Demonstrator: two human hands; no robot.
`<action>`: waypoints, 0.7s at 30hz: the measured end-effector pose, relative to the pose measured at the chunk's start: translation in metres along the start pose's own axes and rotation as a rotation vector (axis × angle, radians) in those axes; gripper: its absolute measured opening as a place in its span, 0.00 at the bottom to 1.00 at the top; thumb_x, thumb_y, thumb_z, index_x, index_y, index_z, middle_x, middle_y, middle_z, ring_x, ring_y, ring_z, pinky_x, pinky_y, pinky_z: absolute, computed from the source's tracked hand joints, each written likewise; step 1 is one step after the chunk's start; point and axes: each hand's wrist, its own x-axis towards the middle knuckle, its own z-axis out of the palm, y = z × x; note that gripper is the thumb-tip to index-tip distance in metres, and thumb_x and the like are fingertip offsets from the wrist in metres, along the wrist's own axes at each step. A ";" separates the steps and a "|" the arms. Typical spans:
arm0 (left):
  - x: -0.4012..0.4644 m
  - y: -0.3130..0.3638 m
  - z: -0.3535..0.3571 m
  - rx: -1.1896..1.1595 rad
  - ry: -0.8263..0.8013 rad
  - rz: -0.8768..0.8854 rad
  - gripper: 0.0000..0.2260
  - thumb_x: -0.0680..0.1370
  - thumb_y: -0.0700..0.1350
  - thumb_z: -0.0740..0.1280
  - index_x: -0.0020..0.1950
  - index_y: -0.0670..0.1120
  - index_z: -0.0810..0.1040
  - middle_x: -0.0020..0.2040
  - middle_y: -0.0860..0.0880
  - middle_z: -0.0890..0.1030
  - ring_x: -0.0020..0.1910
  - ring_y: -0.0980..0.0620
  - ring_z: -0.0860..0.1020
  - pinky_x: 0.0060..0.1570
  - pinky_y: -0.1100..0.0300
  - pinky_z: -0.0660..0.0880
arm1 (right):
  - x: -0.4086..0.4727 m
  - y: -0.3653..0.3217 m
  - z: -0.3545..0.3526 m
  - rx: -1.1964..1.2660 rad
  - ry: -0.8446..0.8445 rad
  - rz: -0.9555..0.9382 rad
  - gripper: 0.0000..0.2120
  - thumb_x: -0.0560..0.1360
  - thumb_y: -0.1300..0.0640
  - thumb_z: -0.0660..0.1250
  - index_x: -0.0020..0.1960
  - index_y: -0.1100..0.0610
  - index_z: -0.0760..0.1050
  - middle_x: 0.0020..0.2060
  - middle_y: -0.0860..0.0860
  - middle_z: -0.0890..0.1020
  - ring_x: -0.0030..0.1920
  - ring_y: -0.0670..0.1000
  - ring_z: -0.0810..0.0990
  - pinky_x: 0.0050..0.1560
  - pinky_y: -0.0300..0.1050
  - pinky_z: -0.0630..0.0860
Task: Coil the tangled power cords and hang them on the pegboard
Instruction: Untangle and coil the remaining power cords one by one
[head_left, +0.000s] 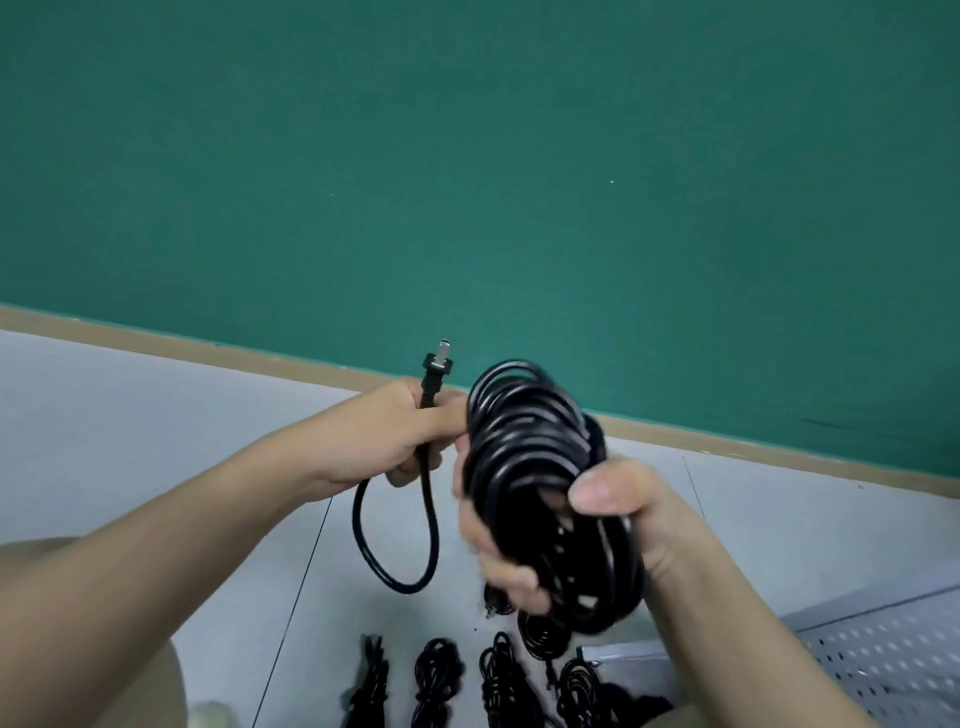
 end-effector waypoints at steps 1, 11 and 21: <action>-0.001 -0.001 0.002 0.007 0.013 -0.012 0.19 0.81 0.53 0.69 0.33 0.46 0.74 0.34 0.44 0.64 0.29 0.51 0.62 0.29 0.57 0.57 | -0.006 -0.006 -0.006 0.002 0.030 -0.021 0.31 0.69 0.47 0.76 0.62 0.62 0.69 0.44 0.56 0.72 0.39 0.49 0.76 0.38 0.41 0.75; -0.016 -0.016 -0.007 0.477 0.222 -0.017 0.19 0.83 0.59 0.61 0.40 0.49 0.78 0.28 0.53 0.62 0.27 0.53 0.61 0.29 0.60 0.59 | -0.026 -0.018 -0.040 0.128 0.463 -0.018 0.33 0.59 0.46 0.81 0.55 0.63 0.74 0.38 0.56 0.78 0.34 0.54 0.77 0.32 0.44 0.76; -0.027 -0.005 0.010 1.187 0.017 0.053 0.06 0.82 0.46 0.60 0.46 0.55 0.68 0.37 0.54 0.73 0.40 0.47 0.73 0.40 0.54 0.68 | 0.010 -0.003 -0.045 -0.238 1.144 -0.124 0.23 0.59 0.51 0.76 0.49 0.57 0.73 0.35 0.56 0.81 0.38 0.59 0.79 0.50 0.63 0.77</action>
